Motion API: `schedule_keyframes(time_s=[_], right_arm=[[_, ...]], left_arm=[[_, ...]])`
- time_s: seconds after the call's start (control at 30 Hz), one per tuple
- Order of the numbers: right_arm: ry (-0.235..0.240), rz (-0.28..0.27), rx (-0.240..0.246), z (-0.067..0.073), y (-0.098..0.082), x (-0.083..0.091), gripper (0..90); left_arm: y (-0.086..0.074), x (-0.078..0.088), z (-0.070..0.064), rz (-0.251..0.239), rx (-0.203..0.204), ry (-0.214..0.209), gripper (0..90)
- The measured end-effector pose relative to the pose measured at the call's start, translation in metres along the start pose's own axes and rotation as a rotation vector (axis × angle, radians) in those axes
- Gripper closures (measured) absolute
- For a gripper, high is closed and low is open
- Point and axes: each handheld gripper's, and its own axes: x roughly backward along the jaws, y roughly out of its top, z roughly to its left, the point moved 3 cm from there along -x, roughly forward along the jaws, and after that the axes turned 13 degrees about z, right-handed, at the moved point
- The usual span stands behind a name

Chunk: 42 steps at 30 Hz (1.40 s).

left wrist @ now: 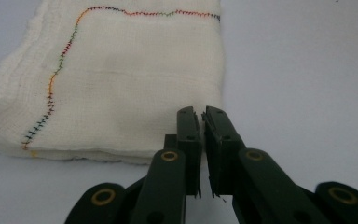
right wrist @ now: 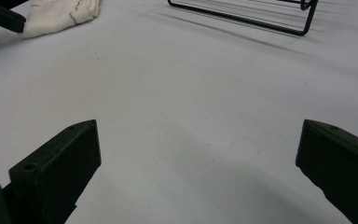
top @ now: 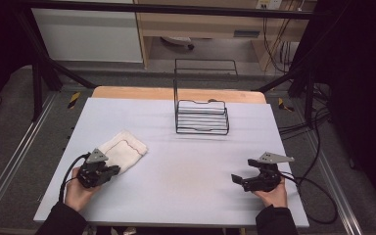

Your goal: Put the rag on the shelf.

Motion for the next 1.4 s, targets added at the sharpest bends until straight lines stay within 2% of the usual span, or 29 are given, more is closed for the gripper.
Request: schedule_keyframes(time_s=[0.1, 0.3, 0.7, 0.87, 0.97, 1.03, 1.13, 1.2, 1.27, 1.33, 1.4], right_arm=[[0.002, 0.0, -0.004, 0.0, 0.0, 0.0, 0.5], [0.004, -0.001, -0.004, 0.0, 0.0, 0.0, 0.5], [0.004, -0.002, -0.005, 0.0, 0.0, 0.0, 0.5], [0.004, -0.002, -0.001, 0.0, 0.0, 0.0, 0.6], [0.005, -0.001, 0.001, 0.001, 0.0, -0.001, 0.6], [0.004, 0.003, 0.003, 0.001, 0.0, -0.001, 0.6], [0.006, 0.006, 0.003, 0.003, 0.001, -0.002, 0.6], [0.005, 0.006, 0.008, 0.004, 0.002, -0.003, 0.5], [0.005, 0.008, 0.008, 0.005, 0.002, -0.003, 0.5], [0.006, 0.012, 0.009, 0.006, 0.003, -0.004, 0.5], [0.004, 0.016, 0.007, 0.007, 0.003, -0.006, 0.5]], left_arm=[[0.003, 0.002, -0.005, -0.022, 0.02, -0.04, 85.2], [0.01, 0.003, -0.021, -0.046, 0.025, -0.097, 85.3], [0.022, -0.004, -0.059, -0.073, -0.002, -0.158, 85.2], [0.024, -0.011, -0.073, -0.06, -0.024, -0.151, 84.5], [0.023, -0.01, -0.069, -0.063, -0.006, -0.171, 81.4], [0.022, -0.005, -0.064, -0.079, 0.002, -0.165, 74.1], [0.021, 0.003, -0.052, -0.101, 0.005, -0.111, 62.0], [0.017, 0.007, -0.039, -0.091, 0.015, -0.055, 55.0], [0.011, 0.008, -0.024, -0.066, 0.05, -0.009, 47.2], [0.002, 0.009, -0.009, -0.045, 0.088, 0.028, 44.2], [-0.005, 0.012, 0.005, -0.036, 0.145, 0.022, 43.0]])
